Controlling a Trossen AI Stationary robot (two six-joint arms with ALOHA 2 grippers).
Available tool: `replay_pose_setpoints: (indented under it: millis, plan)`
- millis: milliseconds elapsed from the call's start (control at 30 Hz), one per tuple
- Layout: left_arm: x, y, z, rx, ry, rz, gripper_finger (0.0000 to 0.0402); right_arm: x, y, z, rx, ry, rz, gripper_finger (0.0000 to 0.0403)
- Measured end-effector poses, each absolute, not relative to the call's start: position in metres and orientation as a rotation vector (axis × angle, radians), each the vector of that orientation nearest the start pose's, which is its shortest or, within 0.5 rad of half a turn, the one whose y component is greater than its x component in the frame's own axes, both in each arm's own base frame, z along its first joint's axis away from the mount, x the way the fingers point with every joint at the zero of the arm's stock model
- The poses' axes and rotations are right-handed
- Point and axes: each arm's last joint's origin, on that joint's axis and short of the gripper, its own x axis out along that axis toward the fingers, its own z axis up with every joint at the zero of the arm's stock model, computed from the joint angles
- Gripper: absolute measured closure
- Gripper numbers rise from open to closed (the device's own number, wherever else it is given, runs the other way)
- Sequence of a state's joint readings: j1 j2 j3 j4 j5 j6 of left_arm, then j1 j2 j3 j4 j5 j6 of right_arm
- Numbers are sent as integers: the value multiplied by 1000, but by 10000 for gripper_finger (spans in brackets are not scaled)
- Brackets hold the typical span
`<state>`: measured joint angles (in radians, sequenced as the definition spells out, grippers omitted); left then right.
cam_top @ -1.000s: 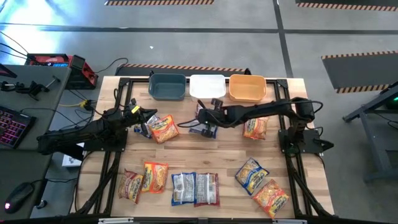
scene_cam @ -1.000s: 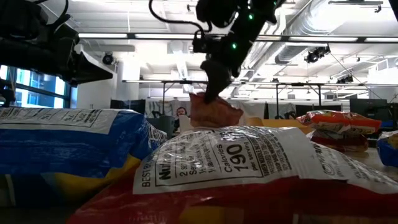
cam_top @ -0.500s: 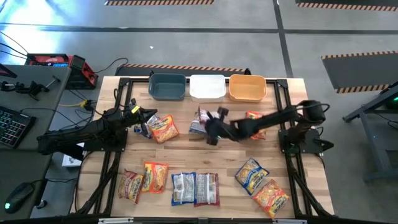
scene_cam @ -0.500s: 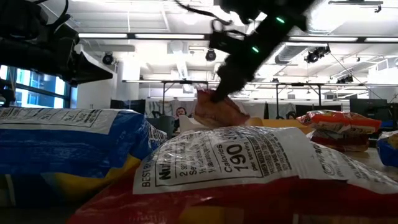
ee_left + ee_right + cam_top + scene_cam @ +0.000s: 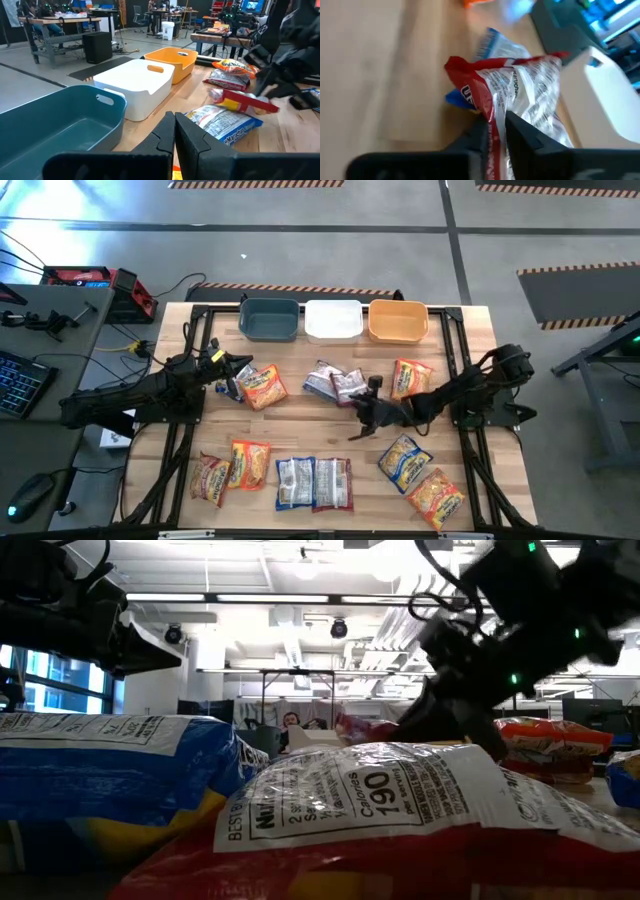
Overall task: Sort Maruchan noodles
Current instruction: Put the top middle red noodle pack into the white bin
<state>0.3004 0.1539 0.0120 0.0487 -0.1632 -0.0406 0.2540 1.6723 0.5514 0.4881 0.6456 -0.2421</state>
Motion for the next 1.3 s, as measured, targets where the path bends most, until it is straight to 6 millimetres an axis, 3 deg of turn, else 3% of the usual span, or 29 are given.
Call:
replay_pose_setpoints:
  millis: [167, 333, 467, 567, 633, 833, 933, 1100, 1200, 1300]
  plan:
    - [100, 36, 160, -46, 84, 465, 401, 299, 56, 157, -346, 768, -405, 255]
    - [100, 36, 160, -46, 86, 465, 401, 325, 46, 215, 30, 860, -494, 175]
    - [100, 36, 160, -46, 85, 465, 401, 338, 35, 254, 258, 819, -530, 145]
    - [100, 36, 160, -46, 86, 465, 401, 343, 21, 271, 396, 801, -565, 141]
    - [100, 36, 160, -46, 85, 465, 401, 347, 11, 272, 440, 809, -625, 141]
    - [100, 36, 160, -46, 86, 465, 401, 359, -11, 244, 398, 962, -703, 141]
    - [100, 36, 160, -46, 84, 465, 401, 365, -18, 236, 239, 1069, -566, 141]
    - [100, 36, 160, -46, 84, 466, 401, 352, -31, 236, -73, 1279, -269, 143]
    - [100, 36, 160, -46, 84, 465, 401, 351, -46, 232, -66, 1285, -152, 146]
    - [100, 36, 160, -46, 84, 465, 401, 346, -69, 213, 32, 1253, -61, 148]
